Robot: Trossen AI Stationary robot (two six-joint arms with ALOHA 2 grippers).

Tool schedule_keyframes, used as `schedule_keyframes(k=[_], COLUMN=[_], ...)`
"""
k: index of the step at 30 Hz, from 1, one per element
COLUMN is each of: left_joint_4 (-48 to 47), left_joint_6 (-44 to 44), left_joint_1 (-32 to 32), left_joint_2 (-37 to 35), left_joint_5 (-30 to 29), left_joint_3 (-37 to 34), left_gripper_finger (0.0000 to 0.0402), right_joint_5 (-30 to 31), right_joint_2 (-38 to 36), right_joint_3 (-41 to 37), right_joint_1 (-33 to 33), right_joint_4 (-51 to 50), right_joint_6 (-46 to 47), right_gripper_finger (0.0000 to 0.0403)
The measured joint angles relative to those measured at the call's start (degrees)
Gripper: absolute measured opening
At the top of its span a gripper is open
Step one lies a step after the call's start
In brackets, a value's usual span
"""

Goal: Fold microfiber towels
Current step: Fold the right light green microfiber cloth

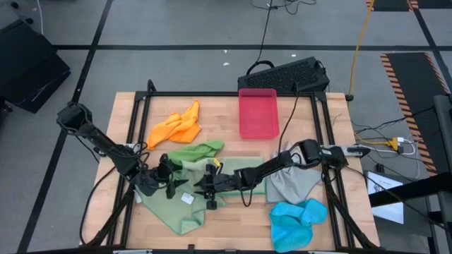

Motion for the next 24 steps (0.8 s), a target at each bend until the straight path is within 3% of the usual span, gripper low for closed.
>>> schedule_keyframes(k=[7, 10, 16, 24], left_joint_4=[1.5, 4.3, 5.9, 5.1], left_joint_6=[1.1, 3.5, 4.9, 1.3], left_joint_1=[0.0, 0.0, 0.0, 0.8], left_joint_2=[0.0, 0.0, 0.0, 0.0], left_joint_5=[-0.4, -0.4, -0.4, -2.4], left_joint_3=[0.0, 0.0, 0.0, 0.0], left_gripper_finger=[0.0275, 0.0275, 0.0275, 0.0276], right_joint_5=[0.2, 1.3, 1.7, -3.2], right_joint_2=[0.0, 0.1, 0.1, 0.1], right_joint_3=[0.0, 0.0, 0.0, 0.0], right_joint_1=[0.3, 0.3, 0.4, 1.8], right_joint_4=[-0.9, -1.3, -1.3, 4.5], right_joint_6=[0.0, -0.6, -1.6, -1.5], right_gripper_finger=[0.0135, 0.0111, 0.0013, 0.0004])
